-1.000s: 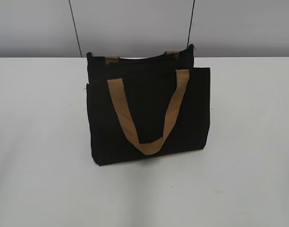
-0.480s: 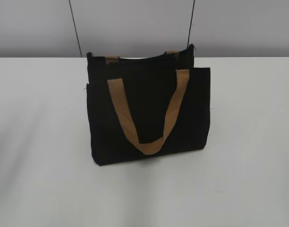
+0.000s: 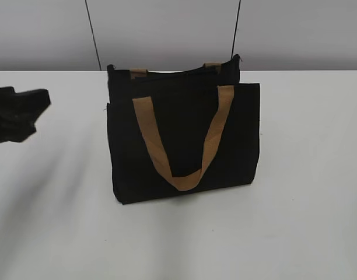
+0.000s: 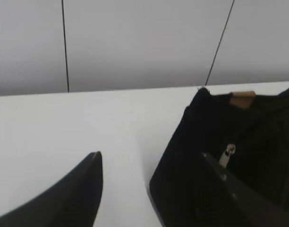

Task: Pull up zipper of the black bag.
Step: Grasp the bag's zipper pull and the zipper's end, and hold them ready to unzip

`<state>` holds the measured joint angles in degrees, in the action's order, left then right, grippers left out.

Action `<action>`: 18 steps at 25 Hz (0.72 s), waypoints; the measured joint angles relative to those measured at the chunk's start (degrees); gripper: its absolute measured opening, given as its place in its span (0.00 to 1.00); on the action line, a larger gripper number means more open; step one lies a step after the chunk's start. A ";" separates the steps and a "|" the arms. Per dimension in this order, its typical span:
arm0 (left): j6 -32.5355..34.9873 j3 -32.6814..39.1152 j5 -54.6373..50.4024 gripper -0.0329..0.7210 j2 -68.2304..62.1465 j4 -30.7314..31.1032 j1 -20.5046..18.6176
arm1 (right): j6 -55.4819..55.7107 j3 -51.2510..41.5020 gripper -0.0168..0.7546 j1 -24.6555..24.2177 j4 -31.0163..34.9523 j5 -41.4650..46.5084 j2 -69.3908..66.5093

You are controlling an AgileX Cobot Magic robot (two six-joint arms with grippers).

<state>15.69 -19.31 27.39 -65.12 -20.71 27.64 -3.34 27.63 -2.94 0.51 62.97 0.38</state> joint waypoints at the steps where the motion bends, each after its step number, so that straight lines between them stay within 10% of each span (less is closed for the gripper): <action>1: -1.42 0.00 0.93 0.66 -2.36 0.06 0.80 | 0.00 0.00 0.43 0.00 0.00 0.00 0.00; 18: -7.53 -0.31 29.60 0.58 -35.36 15.52 4.04 | 0.00 0.00 0.43 0.00 0.00 0.00 0.00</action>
<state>8.16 -19.63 56.99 -100.48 -5.19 31.68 -3.34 27.63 -2.94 0.51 62.97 0.38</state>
